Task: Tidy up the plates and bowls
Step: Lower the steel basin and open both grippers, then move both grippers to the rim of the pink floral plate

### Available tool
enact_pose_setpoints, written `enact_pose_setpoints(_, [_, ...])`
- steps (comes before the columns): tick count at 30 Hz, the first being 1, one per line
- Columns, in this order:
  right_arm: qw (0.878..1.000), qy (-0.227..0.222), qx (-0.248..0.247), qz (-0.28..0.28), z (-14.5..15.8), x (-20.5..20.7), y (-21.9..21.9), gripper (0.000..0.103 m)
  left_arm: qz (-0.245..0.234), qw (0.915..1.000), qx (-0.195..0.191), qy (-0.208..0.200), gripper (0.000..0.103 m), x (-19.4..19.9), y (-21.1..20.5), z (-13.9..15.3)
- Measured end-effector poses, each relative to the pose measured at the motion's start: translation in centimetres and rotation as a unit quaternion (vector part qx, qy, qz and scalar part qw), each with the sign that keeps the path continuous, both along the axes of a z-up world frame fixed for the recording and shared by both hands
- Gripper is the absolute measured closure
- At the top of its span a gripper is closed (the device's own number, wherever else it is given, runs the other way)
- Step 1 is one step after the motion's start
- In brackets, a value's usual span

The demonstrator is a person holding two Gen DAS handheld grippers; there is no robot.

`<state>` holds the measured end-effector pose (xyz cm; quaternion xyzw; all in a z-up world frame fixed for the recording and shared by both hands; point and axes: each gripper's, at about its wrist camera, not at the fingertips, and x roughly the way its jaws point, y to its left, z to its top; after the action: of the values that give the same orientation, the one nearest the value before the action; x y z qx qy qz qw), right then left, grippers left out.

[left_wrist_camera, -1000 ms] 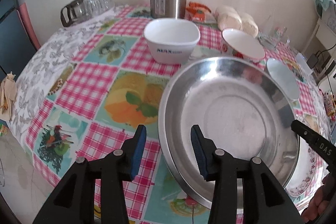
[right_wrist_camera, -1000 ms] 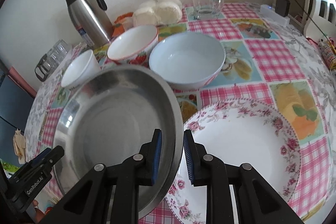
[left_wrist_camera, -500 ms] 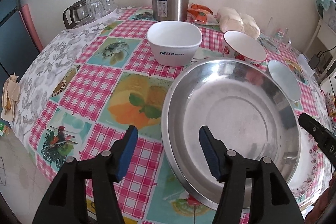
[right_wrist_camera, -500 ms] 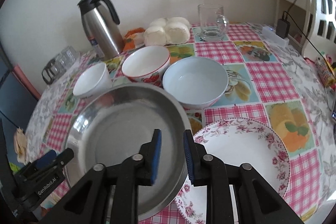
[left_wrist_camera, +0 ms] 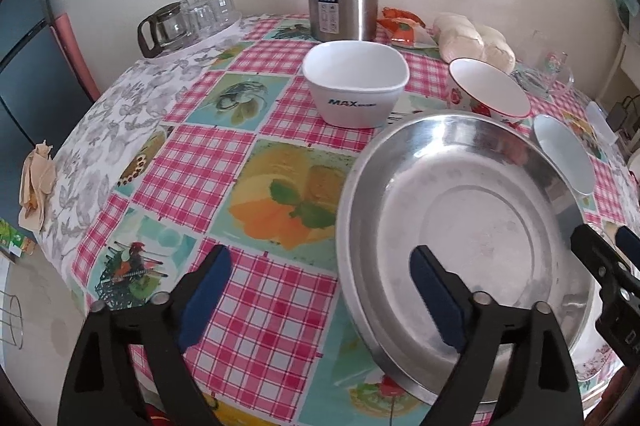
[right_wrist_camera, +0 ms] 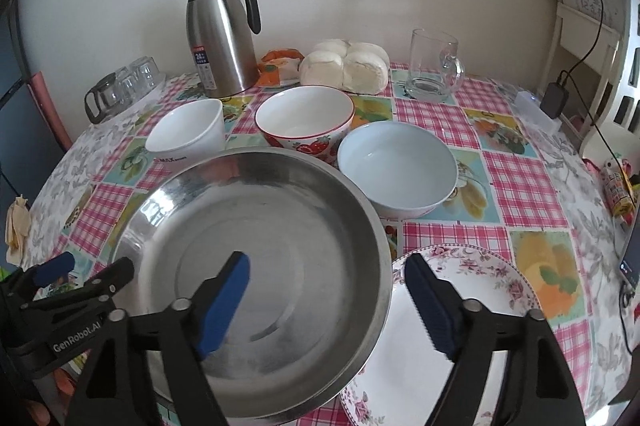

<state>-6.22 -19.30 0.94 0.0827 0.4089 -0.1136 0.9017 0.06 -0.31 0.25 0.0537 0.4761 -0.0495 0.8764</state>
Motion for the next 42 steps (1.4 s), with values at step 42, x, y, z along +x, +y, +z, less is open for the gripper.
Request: enact_pose_setpoints(42, [0.961,-0.023,0.086,-0.261,0.8,-10.7,-15.1,0.000,-0.167,0.9802,-0.102,-0.031,0.006,-7.5,-12.2,5.6])
